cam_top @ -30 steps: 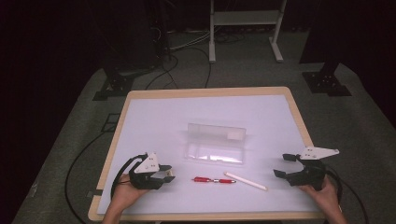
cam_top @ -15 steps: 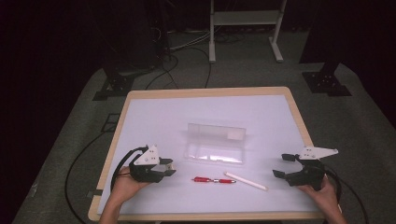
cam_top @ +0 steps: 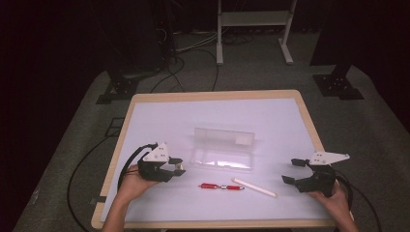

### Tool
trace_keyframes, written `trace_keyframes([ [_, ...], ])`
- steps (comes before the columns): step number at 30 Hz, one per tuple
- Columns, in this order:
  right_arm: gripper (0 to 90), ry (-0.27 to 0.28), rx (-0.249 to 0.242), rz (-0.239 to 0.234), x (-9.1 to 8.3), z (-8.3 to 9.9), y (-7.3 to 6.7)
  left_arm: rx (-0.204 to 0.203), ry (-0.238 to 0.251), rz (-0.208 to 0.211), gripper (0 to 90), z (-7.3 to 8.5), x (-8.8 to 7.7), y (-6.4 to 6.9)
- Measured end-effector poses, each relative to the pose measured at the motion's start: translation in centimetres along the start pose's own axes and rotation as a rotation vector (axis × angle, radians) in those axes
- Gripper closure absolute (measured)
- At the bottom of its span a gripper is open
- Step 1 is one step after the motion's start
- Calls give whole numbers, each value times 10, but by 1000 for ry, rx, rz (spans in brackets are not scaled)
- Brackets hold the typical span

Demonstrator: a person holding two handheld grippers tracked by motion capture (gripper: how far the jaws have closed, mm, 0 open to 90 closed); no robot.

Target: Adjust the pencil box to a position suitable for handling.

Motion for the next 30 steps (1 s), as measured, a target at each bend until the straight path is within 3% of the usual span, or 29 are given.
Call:
trace_keyframes([
  [14,178,-5,-7,7,1,2,-1,29,9,13,585,-21,7,-8],
  [30,178,-4,-26,7,-3,0,-5,70,-16,16,586,-38,19,-22],
])
Point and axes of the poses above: each handheld gripper's, and its own axes: x roughly forward along the jaws, z roughly out of its underside, y roughly to its right, the point moved 7 cm from there along x, roughly forward along the jaws, and after that the axes turned 1 degree about z, right-handed, at the moved point
